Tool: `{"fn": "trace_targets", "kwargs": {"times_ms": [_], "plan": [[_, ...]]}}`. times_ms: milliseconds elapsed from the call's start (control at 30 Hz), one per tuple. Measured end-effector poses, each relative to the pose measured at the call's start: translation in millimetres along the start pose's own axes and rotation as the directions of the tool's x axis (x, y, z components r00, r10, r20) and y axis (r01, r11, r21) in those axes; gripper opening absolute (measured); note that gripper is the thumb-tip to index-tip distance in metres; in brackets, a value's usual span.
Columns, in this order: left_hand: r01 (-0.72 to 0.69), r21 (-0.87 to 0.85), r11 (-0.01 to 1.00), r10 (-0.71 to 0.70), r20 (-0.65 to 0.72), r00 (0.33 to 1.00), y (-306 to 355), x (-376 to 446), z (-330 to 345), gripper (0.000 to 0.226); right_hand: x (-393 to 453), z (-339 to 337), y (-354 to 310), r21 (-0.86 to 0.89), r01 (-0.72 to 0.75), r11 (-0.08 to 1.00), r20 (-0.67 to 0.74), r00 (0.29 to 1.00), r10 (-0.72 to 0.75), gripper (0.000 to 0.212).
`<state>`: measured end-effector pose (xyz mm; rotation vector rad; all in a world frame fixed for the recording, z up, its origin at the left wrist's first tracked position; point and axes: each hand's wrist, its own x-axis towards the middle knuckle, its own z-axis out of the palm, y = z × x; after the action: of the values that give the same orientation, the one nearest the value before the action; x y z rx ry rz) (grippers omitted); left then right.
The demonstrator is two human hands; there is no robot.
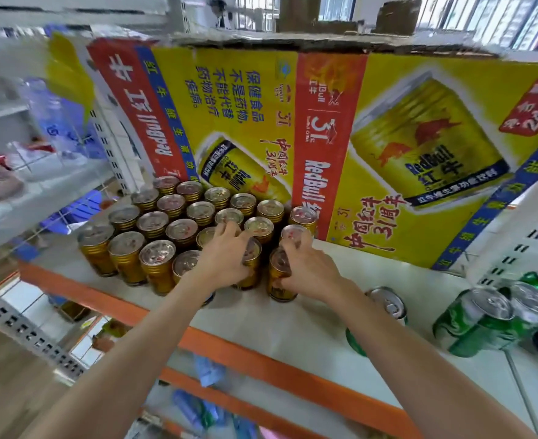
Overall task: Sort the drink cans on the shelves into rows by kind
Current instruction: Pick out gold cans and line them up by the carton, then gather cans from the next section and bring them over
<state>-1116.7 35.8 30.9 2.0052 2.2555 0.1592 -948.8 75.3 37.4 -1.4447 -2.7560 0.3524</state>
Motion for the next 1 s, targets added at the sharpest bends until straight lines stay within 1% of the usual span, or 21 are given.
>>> {"fn": "trace_targets", "kwargs": {"times_ms": [100, 233, 333, 400, 500, 533, 567, 633, 700, 767, 867, 1000], "plan": [[0.02, 0.002, 1.0, -0.02, -0.006, 1.0, 4, -5, 3, 0.072, -8, -1, -1, 0.004, 0.005, 1.0, -0.025, 1.0, -0.005, 0.073], [0.056, -0.08, 0.995, -0.059, -0.031, 0.998, 13, -19, 0, 0.063, -30, -13, 1, 0.045, 0.001, 0.999, -0.114, 0.993, 0.005, 0.059], [0.063, -0.124, 0.99, -0.08, -0.138, 0.987, 24, -35, -6, 0.058, -56, -28, 10, 0.065, 0.027, 0.997, -0.195, 0.981, -0.014, 0.046], [0.037, -0.199, 0.979, -0.076, -0.19, 0.979, 34, -47, -10, 0.054, -77, -35, 20, 0.1, 0.011, 0.995, -0.226, 0.974, 0.012, 0.043], [-0.1, -0.372, 0.923, 0.001, -0.258, 0.966, 56, -68, -12, 0.047, -115, -42, 40, 0.159, -0.04, 0.986, -0.291, 0.953, 0.086, 0.039], [-0.153, -0.403, 0.902, 0.036, -0.285, 0.958, 64, -72, -13, 0.044, -127, -44, 48, 0.169, -0.051, 0.984, -0.309, 0.945, 0.103, 0.038], [-0.194, -0.406, 0.893, 0.07, -0.3, 0.951, 73, -75, -15, 0.041, -139, -45, 58, 0.172, -0.068, 0.983, -0.318, 0.94, 0.12, 0.037], [-0.245, -0.386, 0.889, 0.124, -0.314, 0.941, 89, -74, -17, 0.038, -163, -46, 80, 0.173, -0.159, 0.972, -0.312, 0.927, 0.208, 0.038], [-0.272, -0.365, 0.89, 0.16, -0.306, 0.938, 109, -68, -19, 0.04, -188, -47, 103, 0.23, -0.269, 0.935, -0.316, 0.888, 0.333, 0.041], [-0.289, -0.351, 0.891, 0.185, -0.301, 0.935, 125, -63, -18, 0.041, -205, -44, 119, 0.289, -0.312, 0.905, -0.326, 0.857, 0.399, 0.041], [-0.359, -0.328, 0.874, 0.278, -0.268, 0.922, 167, -56, -11, 0.041, -239, -43, 143, 0.325, -0.442, 0.836, -0.27, 0.804, 0.53, 0.043], [-0.454, -0.33, 0.828, 0.411, -0.196, 0.89, 224, -50, -3, 0.041, -281, -44, 170, 0.401, -0.531, 0.747, -0.232, 0.73, 0.643, 0.041]]}}
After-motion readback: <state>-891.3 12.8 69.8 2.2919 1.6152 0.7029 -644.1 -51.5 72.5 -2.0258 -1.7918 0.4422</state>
